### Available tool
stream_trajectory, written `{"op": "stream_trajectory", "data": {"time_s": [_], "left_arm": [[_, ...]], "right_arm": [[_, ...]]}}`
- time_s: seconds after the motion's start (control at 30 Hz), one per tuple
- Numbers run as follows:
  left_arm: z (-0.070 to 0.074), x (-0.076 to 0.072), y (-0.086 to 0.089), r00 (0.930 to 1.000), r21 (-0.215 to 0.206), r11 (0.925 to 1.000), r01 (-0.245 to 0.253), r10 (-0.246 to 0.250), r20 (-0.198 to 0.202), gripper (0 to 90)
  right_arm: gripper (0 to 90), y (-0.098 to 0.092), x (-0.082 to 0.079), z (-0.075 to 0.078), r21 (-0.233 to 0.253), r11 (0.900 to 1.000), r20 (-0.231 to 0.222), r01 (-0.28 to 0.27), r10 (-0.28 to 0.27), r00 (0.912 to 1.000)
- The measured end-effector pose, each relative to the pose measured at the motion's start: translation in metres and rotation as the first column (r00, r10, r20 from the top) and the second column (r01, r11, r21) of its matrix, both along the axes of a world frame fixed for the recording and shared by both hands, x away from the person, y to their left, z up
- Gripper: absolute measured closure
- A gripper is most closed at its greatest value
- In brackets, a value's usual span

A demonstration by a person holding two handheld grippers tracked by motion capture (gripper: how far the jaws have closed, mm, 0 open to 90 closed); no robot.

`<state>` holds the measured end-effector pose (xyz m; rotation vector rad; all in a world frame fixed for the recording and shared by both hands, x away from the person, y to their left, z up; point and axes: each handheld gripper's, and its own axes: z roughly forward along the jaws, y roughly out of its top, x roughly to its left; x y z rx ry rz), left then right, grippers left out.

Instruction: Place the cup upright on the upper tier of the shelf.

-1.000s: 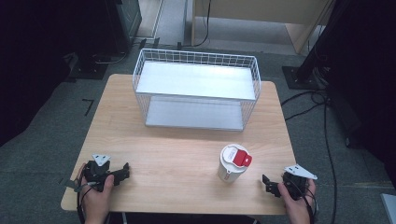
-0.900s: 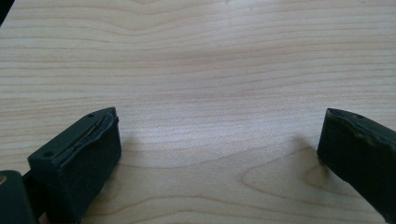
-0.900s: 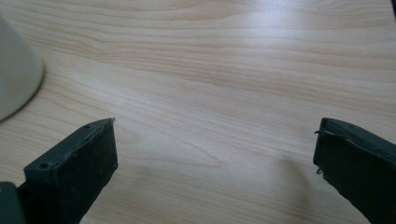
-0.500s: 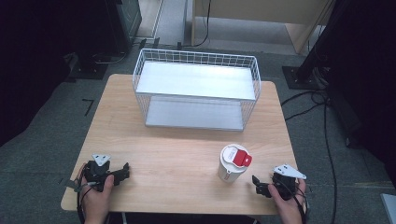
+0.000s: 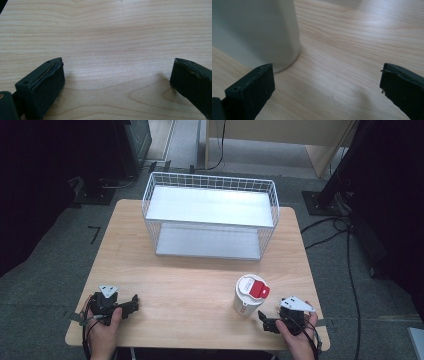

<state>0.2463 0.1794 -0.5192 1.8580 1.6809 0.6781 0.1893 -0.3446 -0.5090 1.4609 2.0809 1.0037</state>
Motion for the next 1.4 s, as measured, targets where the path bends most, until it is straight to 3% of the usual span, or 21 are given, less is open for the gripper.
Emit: {"op": "stream_trajectory", "data": {"time_s": [0.6,0.73,1.13,1.4], "left_arm": [[0.0,0.0,0.0,1.0,0.0,1.0,0.0,0.0,0.0,0.0],[0.0,0.0,0.0,1.0,0.0,1.0,0.0,0.0,0.0,0.0],[0.0,0.0,0.0,1.0,0.0,1.0,0.0,0.0,0.0,0.0],[0.0,0.0,0.0,1.0,0.0,1.0,0.0,0.0,0.0,0.0]], "right_arm": [[0.0,0.027,0.001,0.0,0.025,0.994,0.0,-0.103,0.103,0.9947],[0.9,0.031,0.002,0.001,0.025,0.993,0.017,-0.111,0.111,0.9937],[6.6,0.044,0.006,0.005,0.098,0.987,0.063,-0.131,0.125,0.9901],[7.6,0.05,0.008,0.011,0.141,0.981,0.128,-0.135,0.117,0.9848]]}}
